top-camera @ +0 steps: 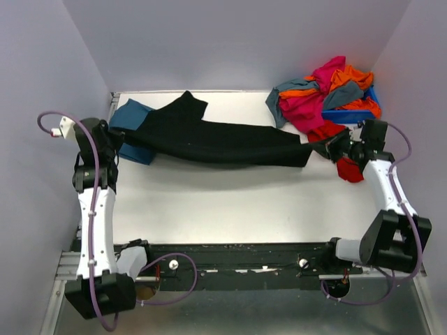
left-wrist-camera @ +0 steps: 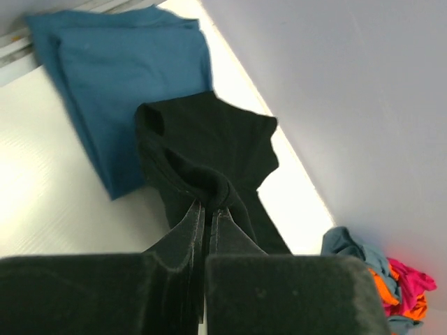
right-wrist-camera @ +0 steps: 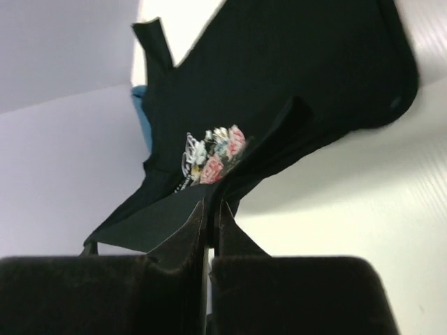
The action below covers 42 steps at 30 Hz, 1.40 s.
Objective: Fold and stack the t-shirts
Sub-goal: Fold the flattened tshirt in 1/3 of the way
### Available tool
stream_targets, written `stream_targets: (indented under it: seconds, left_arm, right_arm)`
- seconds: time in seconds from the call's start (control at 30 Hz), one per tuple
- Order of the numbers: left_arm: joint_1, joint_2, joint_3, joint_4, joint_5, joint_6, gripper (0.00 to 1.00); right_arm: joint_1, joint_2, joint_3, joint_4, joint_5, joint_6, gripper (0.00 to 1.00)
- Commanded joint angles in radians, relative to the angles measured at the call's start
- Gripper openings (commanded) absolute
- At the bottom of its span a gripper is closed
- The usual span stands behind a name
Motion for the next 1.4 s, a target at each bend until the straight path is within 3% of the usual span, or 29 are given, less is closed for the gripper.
stream_targets:
  seconds: [0.0, 0.17, 0.3, 0.4, 0.63, 0.8, 0.87, 0.9, 0.93, 0.97, 1.0, 1.03, 1.07, 1.13, 1.37]
  left_arm:
    - [0.010, -0.142, -0.164, -0.061, -0.052, -0.005, 0.00]
    - [0.012, -0.320, -0.398, -0.123, 0.015, 0.015, 0.00]
    - [0.012, -0.435, -0.464, -0.292, -0.050, -0.024, 0.00]
    - [0.010, -0.496, -0.481, -0.383, -0.115, -0.075, 0.00]
    - [0.012, -0.463, -0.513, -0.506, -0.189, -0.179, 0.00]
    - [0.012, -0.438, -0.482, -0.522, -0.353, -0.222, 0.00]
    - [0.012, -0.422, -0.470, -0.530, -0.394, -0.226, 0.00]
    - [0.010, -0.409, -0.469, -0.539, -0.403, -0.229, 0.00]
    - [0.012, -0.397, -0.464, -0.555, -0.411, -0.236, 0.00]
    - [0.012, -0.388, -0.458, -0.571, -0.417, -0.248, 0.02]
    - [0.012, -0.376, -0.453, -0.594, -0.425, -0.267, 0.07]
    - [0.010, -0.366, -0.446, -0.613, -0.431, -0.287, 0.24]
    - [0.012, -0.360, -0.447, -0.618, -0.433, -0.288, 0.39]
    - [0.012, -0.349, -0.443, -0.618, -0.445, -0.288, 0.59]
    - [0.012, -0.349, -0.357, -0.595, -0.538, -0.175, 0.78]
  right_arm:
    - [-0.011, -0.157, -0.209, -0.014, 0.116, -0.059, 0.01]
    - [-0.013, -0.255, -0.342, -0.180, 0.248, -0.170, 0.01]
    - [-0.013, -0.293, -0.392, -0.303, 0.355, -0.200, 0.01]
    - [-0.013, -0.329, -0.435, -0.336, 0.348, -0.196, 0.01]
    - [-0.013, -0.510, -0.578, -0.415, 0.434, -0.141, 0.01]
    - [-0.011, -0.666, -0.690, -0.419, 0.360, -0.124, 0.01]
    - [-0.011, -0.730, -0.688, -0.463, 0.406, -0.125, 0.08]
    - [-0.011, -0.757, -0.679, -0.489, 0.430, -0.130, 0.19]
    - [-0.011, -0.783, -0.669, -0.507, 0.449, -0.140, 0.43]
    - [-0.011, -0.803, -0.655, -0.523, 0.452, -0.145, 0.55]
    - [-0.011, -0.821, -0.646, -0.524, 0.451, -0.148, 0.66]
    - [-0.011, -0.833, -0.635, -0.523, 0.443, -0.151, 0.71]
    - [-0.011, -0.846, -0.624, -0.521, 0.437, -0.156, 0.74]
    - [-0.011, -0.861, -0.593, -0.515, 0.448, -0.167, 0.75]
    - [-0.005, -0.753, -0.570, -0.273, 0.259, -0.343, 0.65]
